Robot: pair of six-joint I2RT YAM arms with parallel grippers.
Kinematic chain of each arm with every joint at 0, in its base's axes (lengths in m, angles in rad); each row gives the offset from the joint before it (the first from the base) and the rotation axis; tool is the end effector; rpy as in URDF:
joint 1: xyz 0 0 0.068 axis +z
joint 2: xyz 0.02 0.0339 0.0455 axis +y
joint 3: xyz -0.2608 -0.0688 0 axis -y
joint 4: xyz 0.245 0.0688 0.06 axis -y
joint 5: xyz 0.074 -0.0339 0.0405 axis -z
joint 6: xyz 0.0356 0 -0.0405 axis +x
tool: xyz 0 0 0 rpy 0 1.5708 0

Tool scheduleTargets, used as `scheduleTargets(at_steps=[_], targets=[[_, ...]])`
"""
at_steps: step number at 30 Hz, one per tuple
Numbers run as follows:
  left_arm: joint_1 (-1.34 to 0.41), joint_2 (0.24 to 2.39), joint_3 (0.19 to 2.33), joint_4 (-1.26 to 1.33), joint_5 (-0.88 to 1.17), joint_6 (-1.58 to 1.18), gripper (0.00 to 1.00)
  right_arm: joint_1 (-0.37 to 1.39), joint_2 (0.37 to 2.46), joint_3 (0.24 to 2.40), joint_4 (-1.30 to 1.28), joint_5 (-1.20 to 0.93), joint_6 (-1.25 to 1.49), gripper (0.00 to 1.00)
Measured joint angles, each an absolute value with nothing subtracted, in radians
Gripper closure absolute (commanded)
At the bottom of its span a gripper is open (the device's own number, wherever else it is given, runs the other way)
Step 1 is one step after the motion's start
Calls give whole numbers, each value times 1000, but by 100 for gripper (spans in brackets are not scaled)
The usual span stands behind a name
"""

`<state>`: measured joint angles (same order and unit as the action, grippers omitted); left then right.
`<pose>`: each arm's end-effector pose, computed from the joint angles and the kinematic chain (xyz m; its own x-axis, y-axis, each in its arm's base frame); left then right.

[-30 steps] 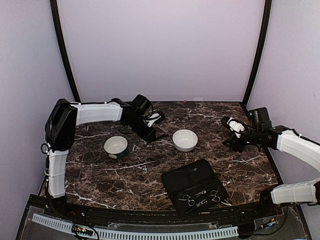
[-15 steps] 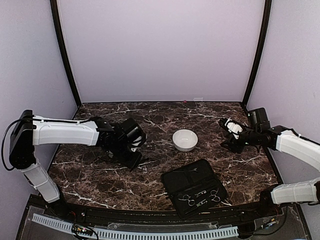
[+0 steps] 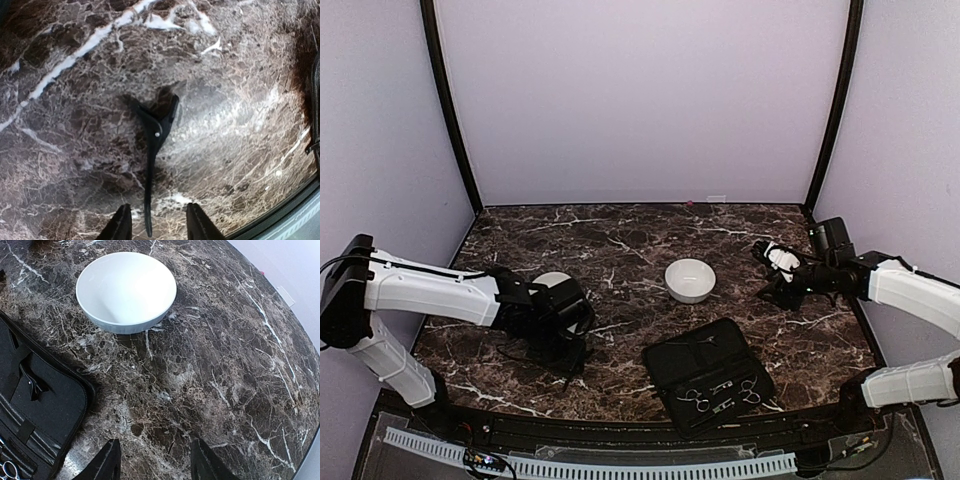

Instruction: Sort the hair-cutting tools

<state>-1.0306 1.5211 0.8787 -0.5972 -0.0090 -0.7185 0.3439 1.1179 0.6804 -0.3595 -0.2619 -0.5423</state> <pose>0.1416 -0.2355 0.1716 -0.9296 0.2703 -0.2504 0.3243 0.9229 -0.2076 0.2125 0.0859 0.2210 -0.3208 -0.6444 -0.6942 -0.7724 0.6022 -0.2021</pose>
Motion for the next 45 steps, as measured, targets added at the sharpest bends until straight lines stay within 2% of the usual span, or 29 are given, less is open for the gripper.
scheduleTargets(at_steps=[4, 8, 10, 14, 22, 29, 35, 36, 40, 45], targets=[[-1032, 1497, 880, -626, -15, -748, 66, 345, 1118, 680, -360, -262, -542, 52], [-1032, 1415, 862, -690, -63, -798, 90, 345, 1113, 680, -360, -262, -542, 52], [-1030, 1381, 831, -704, -72, -815, 97, 345, 1106, 680, -360, -262, -542, 52], [-1029, 1400, 764, -691, -54, -805, 100, 345, 1100, 680, -360, -262, -543, 52], [-1038, 1559, 831, -622, 49, -662, 97, 350, 1104, 680, -363, -262, -549, 52], [-1052, 1699, 978, -512, 147, -505, 96, 355, 1113, 680, -365, -255, -556, 52], [-1052, 1772, 1111, -515, 161, -374, 95, 355, 1113, 680, -368, -242, -560, 52], [-1052, 1773, 1122, -524, 165, -347, 91, 355, 1113, 680, -368, -239, -560, 52], [-1052, 1753, 1131, -590, 216, -215, 57, 355, 1116, 680, -368, -234, -560, 52], [-1052, 1703, 1142, -725, 213, -31, 53, 355, 1137, 680, -369, -235, -564, 52]])
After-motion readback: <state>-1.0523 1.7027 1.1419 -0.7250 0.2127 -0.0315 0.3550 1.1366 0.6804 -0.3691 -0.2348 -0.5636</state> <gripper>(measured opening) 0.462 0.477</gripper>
